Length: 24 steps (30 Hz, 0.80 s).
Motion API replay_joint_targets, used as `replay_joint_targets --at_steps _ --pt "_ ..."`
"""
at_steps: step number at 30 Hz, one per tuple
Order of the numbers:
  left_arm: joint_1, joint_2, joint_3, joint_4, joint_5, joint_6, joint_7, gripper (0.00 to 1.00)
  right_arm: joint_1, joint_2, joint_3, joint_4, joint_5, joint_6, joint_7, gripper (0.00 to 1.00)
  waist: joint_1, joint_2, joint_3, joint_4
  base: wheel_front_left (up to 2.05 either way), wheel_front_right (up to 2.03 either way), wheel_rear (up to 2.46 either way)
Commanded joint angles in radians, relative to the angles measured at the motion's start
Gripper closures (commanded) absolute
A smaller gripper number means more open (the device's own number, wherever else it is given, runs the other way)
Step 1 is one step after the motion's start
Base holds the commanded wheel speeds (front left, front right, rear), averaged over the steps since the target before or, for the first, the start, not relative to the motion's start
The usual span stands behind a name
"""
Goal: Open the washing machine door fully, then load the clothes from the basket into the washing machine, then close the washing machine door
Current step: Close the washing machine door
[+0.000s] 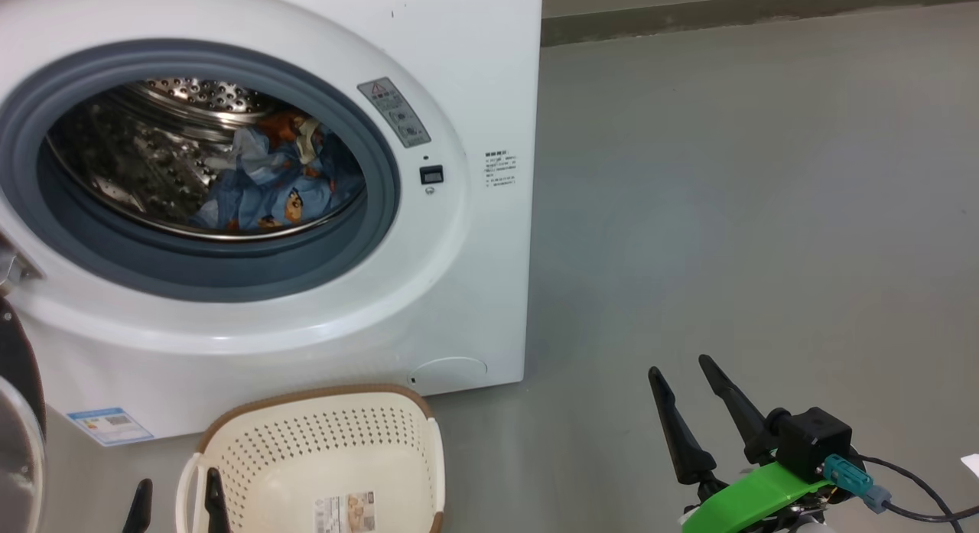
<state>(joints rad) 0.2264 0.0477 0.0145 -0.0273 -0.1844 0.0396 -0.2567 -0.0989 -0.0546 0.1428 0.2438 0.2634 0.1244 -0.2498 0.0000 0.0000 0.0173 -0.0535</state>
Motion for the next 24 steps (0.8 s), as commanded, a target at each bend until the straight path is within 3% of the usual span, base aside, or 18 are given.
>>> replay_joint_targets --at_steps 1,13,24 --pt "-0.026 0.003 0.032 -0.016 0.009 -0.008 -0.005 0.0 -0.009 0.004 0.018 -0.025 0.012 0.006 -0.012 0.0 0.0 0.0 0.0 -0.001 -1.55 1.55 0.0" --pt "-0.04 0.003 0.027 -0.022 0.007 -0.011 -0.005 0.0 -0.01 0.004 0.005 -0.031 0.019 0.006 -0.012 0.0 0.0 0.0 0.006 0.0 -1.71 1.71 0.0" --pt "-0.049 0.003 0.028 -0.024 -0.012 -0.012 -0.005 0.0 -0.009 0.004 0.0 -0.035 0.02 0.006 -0.012 0.0 0.0 0.0 0.005 0.01 -0.4 0.4 0.0"
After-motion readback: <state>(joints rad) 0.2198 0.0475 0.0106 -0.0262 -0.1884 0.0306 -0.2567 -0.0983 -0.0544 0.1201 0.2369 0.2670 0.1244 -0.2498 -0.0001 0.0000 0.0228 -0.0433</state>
